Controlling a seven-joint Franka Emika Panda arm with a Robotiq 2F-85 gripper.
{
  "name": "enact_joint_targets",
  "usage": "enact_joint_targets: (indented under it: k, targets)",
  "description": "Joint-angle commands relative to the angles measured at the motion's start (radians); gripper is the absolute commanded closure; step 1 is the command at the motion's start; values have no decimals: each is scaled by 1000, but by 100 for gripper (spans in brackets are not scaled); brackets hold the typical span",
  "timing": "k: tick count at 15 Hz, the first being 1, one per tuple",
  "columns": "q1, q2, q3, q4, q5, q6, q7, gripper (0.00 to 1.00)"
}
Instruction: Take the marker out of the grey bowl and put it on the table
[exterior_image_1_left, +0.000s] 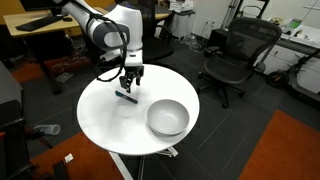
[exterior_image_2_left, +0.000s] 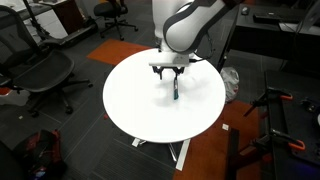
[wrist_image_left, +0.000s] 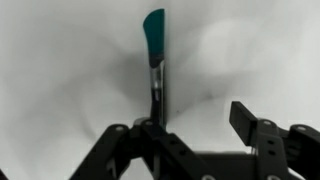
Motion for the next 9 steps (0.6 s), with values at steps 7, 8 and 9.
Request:
enact_joint_targets:
  k: [7,8,9]
  targets:
    - [-35,-156,12,-71,-17,-84,-115,0]
    - [-42,-172,16,-79,-13,-90,-144,0]
    - [-50,-189,21,-87,-7,-95,-178,0]
